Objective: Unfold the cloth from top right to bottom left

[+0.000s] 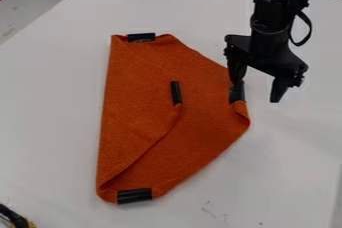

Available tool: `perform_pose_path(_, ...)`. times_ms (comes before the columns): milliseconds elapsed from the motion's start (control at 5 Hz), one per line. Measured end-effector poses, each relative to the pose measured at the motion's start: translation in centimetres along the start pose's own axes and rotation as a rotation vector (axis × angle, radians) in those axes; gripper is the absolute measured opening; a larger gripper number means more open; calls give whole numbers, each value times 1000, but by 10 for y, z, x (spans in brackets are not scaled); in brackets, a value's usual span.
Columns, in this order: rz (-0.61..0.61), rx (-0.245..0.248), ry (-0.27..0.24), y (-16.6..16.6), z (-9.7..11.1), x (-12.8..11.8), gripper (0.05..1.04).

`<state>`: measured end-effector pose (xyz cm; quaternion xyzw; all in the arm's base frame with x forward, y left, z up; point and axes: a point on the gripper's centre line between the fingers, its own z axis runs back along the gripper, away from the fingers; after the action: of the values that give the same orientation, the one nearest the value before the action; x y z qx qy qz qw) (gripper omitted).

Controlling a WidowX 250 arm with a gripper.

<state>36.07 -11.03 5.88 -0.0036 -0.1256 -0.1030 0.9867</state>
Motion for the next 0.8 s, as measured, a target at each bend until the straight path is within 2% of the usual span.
perform_pose_path(200, 3, 4, 35, 1, -11, -7, 999)
perform_pose_path(600, 79, 67, 81, 50, -21, -24, 999)
perform_pose_path(800, 93, 97, 76, 70, -11, -29, 999)
